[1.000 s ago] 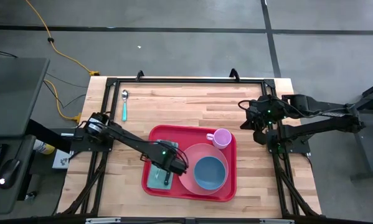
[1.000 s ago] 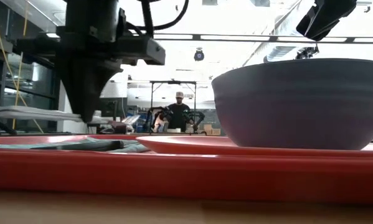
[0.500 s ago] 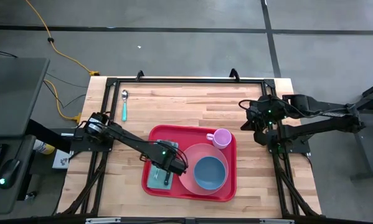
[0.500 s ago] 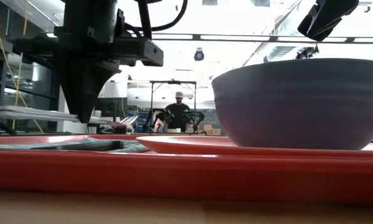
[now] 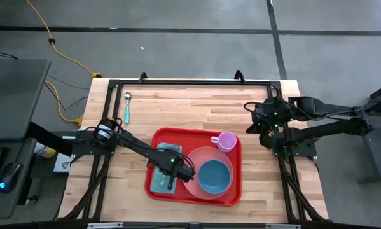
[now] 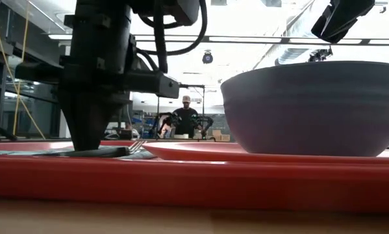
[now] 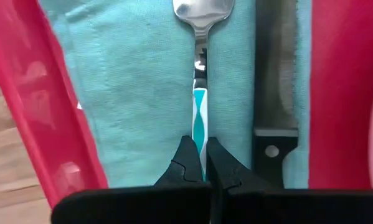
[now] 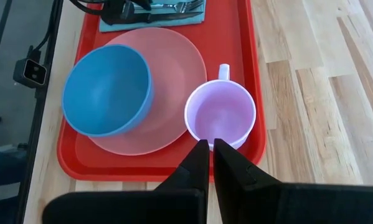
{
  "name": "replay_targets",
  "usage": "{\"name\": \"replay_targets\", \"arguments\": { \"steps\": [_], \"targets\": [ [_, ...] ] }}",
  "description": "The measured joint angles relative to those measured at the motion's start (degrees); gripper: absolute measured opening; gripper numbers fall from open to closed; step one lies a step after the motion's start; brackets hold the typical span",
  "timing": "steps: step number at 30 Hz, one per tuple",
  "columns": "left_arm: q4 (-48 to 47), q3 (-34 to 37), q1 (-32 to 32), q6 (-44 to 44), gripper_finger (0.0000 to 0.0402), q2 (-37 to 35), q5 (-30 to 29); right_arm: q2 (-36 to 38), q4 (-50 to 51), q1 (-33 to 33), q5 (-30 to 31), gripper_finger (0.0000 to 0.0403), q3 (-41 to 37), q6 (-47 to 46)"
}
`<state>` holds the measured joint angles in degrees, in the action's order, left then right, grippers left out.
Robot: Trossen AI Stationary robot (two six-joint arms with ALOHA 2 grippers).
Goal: Set up tray
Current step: Put the green patterned fork beside the black knife on top of the blue napkin on the red tray, then put the green spoon beside the green patterned fork on top of the blue napkin on the red tray
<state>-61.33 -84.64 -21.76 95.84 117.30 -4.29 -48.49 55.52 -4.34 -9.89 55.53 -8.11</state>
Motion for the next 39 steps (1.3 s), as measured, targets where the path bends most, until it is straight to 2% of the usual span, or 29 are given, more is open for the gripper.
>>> {"name": "replay_targets", "arguments": {
  "steps": [9,16,20,31,39],
  "targets": [
    [0.83,0.00,0.00,0.02,0.0016,0.02,-0.30,0.02,0.01,0.00,0.25,0.0000,0.00,0.19],
    [2.82,-0.02,0.00,-0.20,0.0085,0.04,-0.33,0.02,-0.04,0.00,0.32,0.0000,0.00,1.05],
    [4.30,-0.04,0.00,-1.01,0.0104,0.04,-0.50,0.02,-0.06,0.00,0.46,0.0000,0.00,1.60],
    [4.76,-0.15,0.00,-1.10,0.0110,-0.76,-1.31,0.02,-0.06,0.00,0.48,0.0000,0.00,2.15],
    [-2.82,-3.80,0.00,-1.34,0.0110,-2.02,-4.27,0.04,-0.08,0.00,0.50,0.0000,0.00,2.17]
  ]
}}
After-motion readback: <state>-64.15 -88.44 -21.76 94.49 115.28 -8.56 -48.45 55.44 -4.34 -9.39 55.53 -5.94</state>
